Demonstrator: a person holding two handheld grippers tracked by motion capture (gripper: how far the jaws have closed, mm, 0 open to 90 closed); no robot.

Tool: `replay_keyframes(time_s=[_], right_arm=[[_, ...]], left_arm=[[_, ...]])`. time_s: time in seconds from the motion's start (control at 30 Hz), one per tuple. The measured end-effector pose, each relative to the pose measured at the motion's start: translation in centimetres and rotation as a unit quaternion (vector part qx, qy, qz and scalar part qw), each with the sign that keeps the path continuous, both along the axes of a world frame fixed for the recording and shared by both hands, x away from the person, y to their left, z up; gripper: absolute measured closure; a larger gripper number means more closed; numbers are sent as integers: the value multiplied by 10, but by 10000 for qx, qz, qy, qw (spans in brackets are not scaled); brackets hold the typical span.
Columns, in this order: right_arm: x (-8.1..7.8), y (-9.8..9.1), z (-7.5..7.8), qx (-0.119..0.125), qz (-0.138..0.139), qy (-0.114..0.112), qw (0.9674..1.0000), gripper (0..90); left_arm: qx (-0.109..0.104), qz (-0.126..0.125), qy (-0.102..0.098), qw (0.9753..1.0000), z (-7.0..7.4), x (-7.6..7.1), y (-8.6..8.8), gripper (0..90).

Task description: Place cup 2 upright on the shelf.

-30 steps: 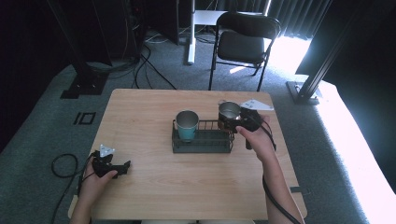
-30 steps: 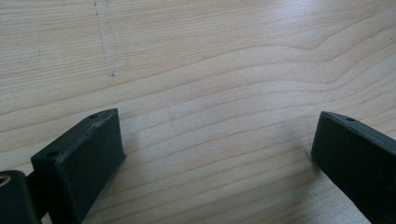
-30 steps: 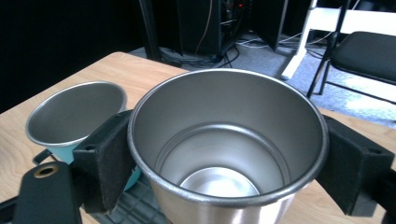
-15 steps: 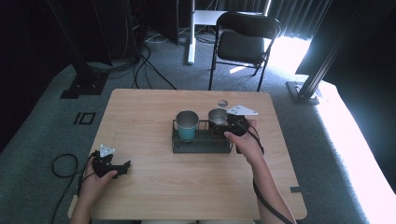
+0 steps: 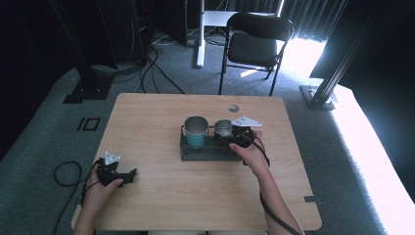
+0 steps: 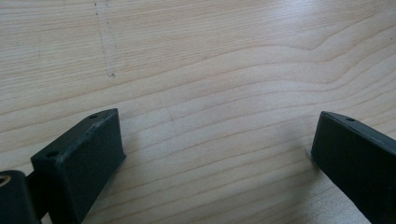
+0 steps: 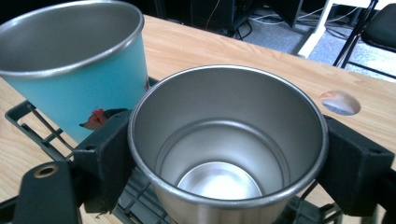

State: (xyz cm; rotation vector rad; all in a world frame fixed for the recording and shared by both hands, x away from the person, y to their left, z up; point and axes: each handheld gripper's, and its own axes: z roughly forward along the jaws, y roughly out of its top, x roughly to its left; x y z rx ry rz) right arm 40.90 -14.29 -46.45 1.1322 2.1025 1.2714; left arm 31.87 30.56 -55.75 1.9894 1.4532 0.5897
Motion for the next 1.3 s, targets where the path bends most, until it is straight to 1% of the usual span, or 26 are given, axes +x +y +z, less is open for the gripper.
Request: replay_keyframes(time_s=[0.1, 0.13, 0.27, 0.4, 0.57, 0.73, 0.8, 0.9, 1.0, 1.07, 1.13, 1.17, 1.23, 1.3], right_arm=[[1, 2, -3, -48, 10, -24, 10000, 144], [1, 3, -3, -27, -3, -43, 10000, 144], [0, 4, -7, -87, 26, 7, 10000, 144], [-1, 3, -12, -24, 12, 43, 10000, 143], [-2, 1, -13, -37, 36, 28, 10000, 144], [-1, 0, -12, -72, 68, 65, 9999, 143], [-1, 0, -12, -83, 113, 32, 9999, 139], [-4, -1, -13, -63, 27, -35, 10000, 129], [-5, -2, -11, -56, 68, -17, 10000, 119], [-6, -3, -10, -4, 88, -1, 10000, 115], [-8, -5, -8, 3, 81, -69, 9999, 114], [-9, -7, -7, 47, 100, -73, 9999, 108], [-11, -10, -4, 68, 194, -109, 9997, 108], [-13, -13, -1, 85, 224, -143, 9996, 108]], left_arm=[[2, -1, 0, 10000, 0, 0, 0, 30], [-1, 2, -3, 10000, 0, 0, 0, 30], [3, -2, 1, 10000, 0, 0, 0, 30], [1, -1, 0, 10000, 0, 0, 0, 30], [0, 0, -2, 10000, 0, 0, 0, 29], [3, -2, 0, 10000, 0, 0, 0, 29], [-2, 1, -2, 10000, 0, 0, 0, 30], [-1, 1, -2, 10000, 0, 0, 0, 30], [-2, 1, -3, 10000, 0, 0, 0, 30], [2, -3, 0, 10000, 0, 0, 0, 30], [2, -2, -1, 10000, 0, 0, 0, 30], [-2, 0, -2, 10000, 0, 0, 0, 30], [-2, 1, -2, 10000, 0, 0, 0, 29], [-1, 0, -2, 10000, 0, 0, 0, 30]])
